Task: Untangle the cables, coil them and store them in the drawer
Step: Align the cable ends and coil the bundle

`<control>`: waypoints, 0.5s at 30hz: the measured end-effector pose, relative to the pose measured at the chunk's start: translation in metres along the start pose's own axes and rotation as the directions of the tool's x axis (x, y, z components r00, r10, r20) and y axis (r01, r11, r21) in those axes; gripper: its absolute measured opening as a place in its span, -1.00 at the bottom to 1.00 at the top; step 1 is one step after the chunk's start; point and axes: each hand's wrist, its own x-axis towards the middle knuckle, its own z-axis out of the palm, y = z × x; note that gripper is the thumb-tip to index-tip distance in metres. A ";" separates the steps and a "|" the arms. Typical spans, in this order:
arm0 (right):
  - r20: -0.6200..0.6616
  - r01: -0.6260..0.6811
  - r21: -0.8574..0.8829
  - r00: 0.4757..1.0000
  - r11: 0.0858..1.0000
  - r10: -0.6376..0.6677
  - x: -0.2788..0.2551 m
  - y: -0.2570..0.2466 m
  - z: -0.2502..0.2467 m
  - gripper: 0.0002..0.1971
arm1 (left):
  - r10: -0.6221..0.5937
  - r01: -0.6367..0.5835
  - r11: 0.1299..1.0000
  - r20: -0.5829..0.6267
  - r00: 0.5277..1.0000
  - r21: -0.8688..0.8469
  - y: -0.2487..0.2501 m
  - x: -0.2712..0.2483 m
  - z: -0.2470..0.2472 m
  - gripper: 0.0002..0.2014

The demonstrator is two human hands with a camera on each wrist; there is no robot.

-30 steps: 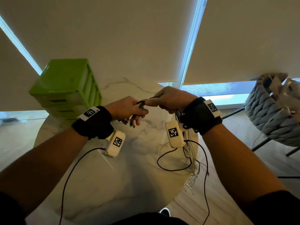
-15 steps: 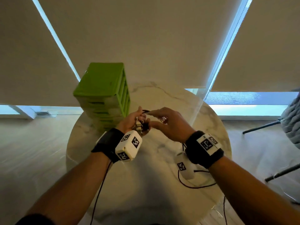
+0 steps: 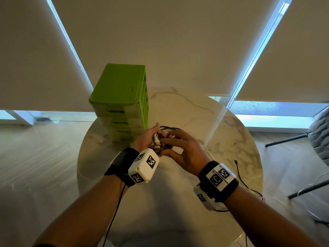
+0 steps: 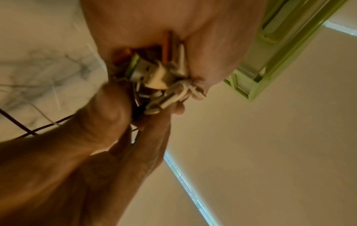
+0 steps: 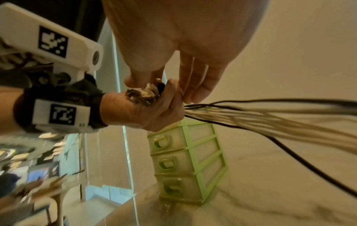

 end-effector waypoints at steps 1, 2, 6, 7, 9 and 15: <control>-0.015 -0.032 0.052 0.999 0.998 0.033 -0.003 0.003 0.001 -0.70 | 0.007 -0.007 1.000 0.018 1.000 -0.026 0.000 0.000 -0.003 -0.55; -0.030 -0.069 0.094 0.997 0.993 0.072 -0.005 0.006 0.003 -0.76 | 0.010 -0.008 0.999 0.048 0.999 -0.042 0.000 -0.001 -0.005 -0.60; -0.052 -0.182 0.101 0.981 0.978 0.188 -0.009 0.005 0.006 -0.86 | 0.011 0.001 0.996 0.142 0.990 -0.090 -0.005 -0.003 -0.003 -0.61; -0.057 -0.198 0.085 0.977 0.976 0.203 -0.008 0.001 0.006 -0.84 | 0.011 0.005 0.995 0.160 0.987 -0.096 -0.005 -0.004 0.000 -0.58; -0.086 -0.197 0.058 0.976 0.979 0.201 -0.008 -0.005 0.006 -0.78 | 0.006 0.009 0.997 0.189 0.982 -0.077 -0.003 -0.006 0.005 -0.50; -0.020 -0.123 -0.030 0.992 0.992 0.123 -0.002 -0.009 0.000 -0.61 | 0.032 -0.026 0.999 0.150 0.988 -0.043 -0.003 -0.010 0.011 -0.46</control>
